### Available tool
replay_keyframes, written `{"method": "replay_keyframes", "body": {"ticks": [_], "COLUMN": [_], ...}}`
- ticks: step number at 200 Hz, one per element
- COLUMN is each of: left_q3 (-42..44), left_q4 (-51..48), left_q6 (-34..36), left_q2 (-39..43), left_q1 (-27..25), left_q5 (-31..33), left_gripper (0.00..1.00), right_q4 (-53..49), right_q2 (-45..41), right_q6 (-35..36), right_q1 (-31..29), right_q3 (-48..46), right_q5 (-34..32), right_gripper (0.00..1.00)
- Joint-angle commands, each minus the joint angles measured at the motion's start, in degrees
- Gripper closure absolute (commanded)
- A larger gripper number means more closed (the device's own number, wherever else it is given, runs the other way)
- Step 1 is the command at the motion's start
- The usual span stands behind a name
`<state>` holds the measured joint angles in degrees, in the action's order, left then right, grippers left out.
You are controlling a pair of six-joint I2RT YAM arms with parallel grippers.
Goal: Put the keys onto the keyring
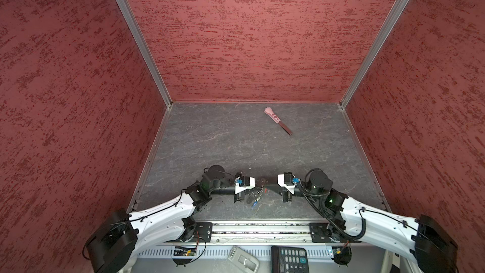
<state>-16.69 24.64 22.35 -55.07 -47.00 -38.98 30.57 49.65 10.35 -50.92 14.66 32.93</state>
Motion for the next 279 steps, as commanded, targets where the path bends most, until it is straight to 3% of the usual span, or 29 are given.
{"method": "replay_keyframes", "body": {"ticks": [1,116,160,183,279], "left_q3": [0.34,0.68,1.26,1.57,1.37], "left_q4": [2.19,2.18,4.66,4.81,5.02], "left_q6": [0.67,0.94,1.16,2.07,3.93], "left_q2": [0.49,0.84,1.52,1.2,-1.32], "left_q1": [-0.08,-0.05,-0.11,-0.24,-0.62], "left_q5": [0.04,-0.06,-2.55,-4.26,-0.42], "left_gripper": [1.0,1.0,1.0,1.0,1.0], "right_q4": [0.49,-1.3,-2.72,-2.72,-4.01], "right_q2": [-0.52,-2.13,-1.88,-0.86,-3.47], "right_q6": [-0.22,-0.02,0.1,-0.55,-0.16], "right_q1": [-0.32,-0.37,-0.32,-0.25,-0.28], "right_q3": [1.3,1.08,1.81,2.67,1.96], "right_q5": [2.93,3.12,-0.98,0.7,1.01], "right_gripper": [1.0,1.0,1.0,1.0,1.0]}}
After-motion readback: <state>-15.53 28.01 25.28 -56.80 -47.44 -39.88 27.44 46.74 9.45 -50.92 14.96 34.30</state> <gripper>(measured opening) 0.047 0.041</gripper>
